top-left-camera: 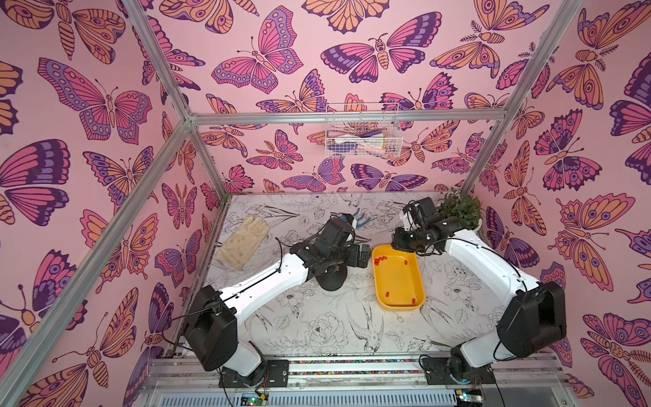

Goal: Cover the protruding screws with screw protection sleeves
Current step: Pick up the screw protection sleeve from the storage box.

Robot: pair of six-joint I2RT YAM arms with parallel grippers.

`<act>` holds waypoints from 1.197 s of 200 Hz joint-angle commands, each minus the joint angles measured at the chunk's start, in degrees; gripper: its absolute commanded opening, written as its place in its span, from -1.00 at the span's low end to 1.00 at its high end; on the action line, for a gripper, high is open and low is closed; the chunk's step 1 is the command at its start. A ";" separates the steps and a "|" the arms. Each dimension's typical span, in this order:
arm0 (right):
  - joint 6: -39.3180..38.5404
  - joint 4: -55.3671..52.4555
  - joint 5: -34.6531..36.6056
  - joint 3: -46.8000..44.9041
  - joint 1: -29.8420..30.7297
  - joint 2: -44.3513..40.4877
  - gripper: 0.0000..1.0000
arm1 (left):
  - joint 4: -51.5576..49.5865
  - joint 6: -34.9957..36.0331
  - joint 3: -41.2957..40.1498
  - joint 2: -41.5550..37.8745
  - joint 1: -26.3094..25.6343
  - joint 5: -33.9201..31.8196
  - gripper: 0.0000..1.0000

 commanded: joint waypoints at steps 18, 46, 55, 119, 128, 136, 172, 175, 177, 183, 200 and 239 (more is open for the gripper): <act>2.03 1.79 -2.92 2.35 -0.25 -1.26 -0.79 | 5.04 -1.33 1.21 3.17 -1.33 1.43 1.00; 2.59 2.62 -4.01 2.10 -0.24 -2.00 -0.78 | 7.43 -1.52 1.29 4.33 -1.37 1.61 1.00; 2.82 2.75 -4.29 2.02 -0.26 -2.14 -0.78 | 8.18 -1.61 1.30 4.72 -1.37 1.61 1.00; 5.21 4.63 -6.06 1.00 -0.29 -3.47 -0.78 | 14.55 -2.79 1.82 8.21 -1.33 3.63 1.00; 5.34 4.79 -6.40 1.03 -0.29 -3.55 -0.78 | 15.30 -2.85 1.98 8.59 -1.37 3.64 1.00; 5.47 4.83 -6.64 1.04 -0.27 -3.63 -0.78 | 15.74 -2.88 2.20 8.97 -1.37 3.64 1.00; 5.91 5.05 -7.24 0.63 -0.29 -3.88 -0.77 | 17.22 -2.88 3.59 10.57 -1.37 3.94 1.00; 5.97 5.12 -7.27 0.58 -0.30 -3.97 -0.77 | 17.31 -2.88 3.73 10.72 -1.37 3.93 1.00; 5.99 5.13 -7.29 0.60 -0.33 -3.98 -0.77 | 17.39 -2.88 3.82 10.74 -1.37 3.97 1.00; 6.00 5.14 -7.40 0.50 -0.30 -4.07 -0.77 | 17.59 -2.88 4.05 11.03 -1.37 3.98 1.00; 6.13 5.05 -7.60 0.38 -0.34 -4.24 -0.77 | 18.14 -2.79 4.51 11.62 -1.37 4.07 1.00; 6.09 5.00 -8.16 0.35 -0.28 -4.73 -0.77 | 18.79 -2.78 5.15 12.52 -1.20 3.73 1.00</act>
